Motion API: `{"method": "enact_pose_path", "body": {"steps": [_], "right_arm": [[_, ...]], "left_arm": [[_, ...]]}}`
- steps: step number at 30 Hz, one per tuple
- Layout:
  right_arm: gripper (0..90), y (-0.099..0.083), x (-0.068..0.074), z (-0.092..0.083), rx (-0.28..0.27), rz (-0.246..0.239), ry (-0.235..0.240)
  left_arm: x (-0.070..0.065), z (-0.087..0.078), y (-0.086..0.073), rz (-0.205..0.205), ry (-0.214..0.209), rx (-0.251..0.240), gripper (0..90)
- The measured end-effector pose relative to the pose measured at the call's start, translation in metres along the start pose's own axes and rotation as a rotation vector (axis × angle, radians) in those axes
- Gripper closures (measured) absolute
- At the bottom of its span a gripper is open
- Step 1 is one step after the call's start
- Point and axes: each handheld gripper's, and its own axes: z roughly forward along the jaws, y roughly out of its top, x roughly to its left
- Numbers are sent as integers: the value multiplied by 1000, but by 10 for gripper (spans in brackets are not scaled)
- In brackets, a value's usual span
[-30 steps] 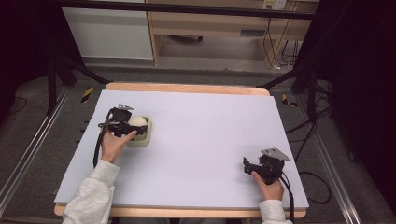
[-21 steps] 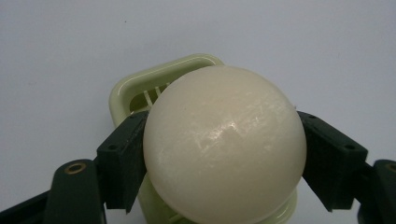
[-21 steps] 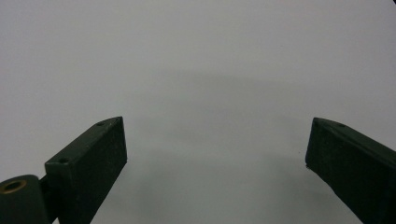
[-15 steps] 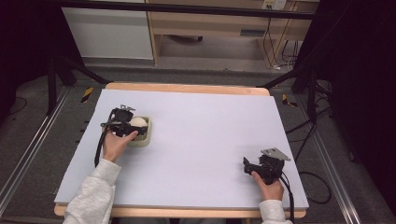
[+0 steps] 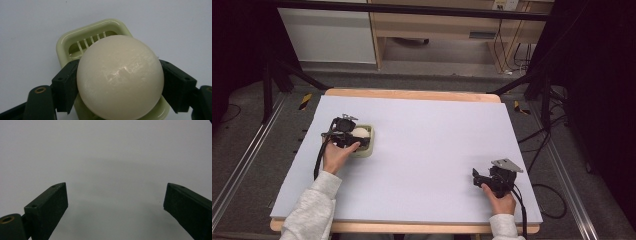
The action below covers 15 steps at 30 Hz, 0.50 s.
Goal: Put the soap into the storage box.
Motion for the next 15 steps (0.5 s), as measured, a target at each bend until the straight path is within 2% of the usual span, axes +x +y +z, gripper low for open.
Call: {"method": "enact_pose_path", "body": {"steps": [15], "right_arm": [[59,0,0,0,-1,-1,0]], "left_arm": [[0,3,-1,3,3,8,236]]}}
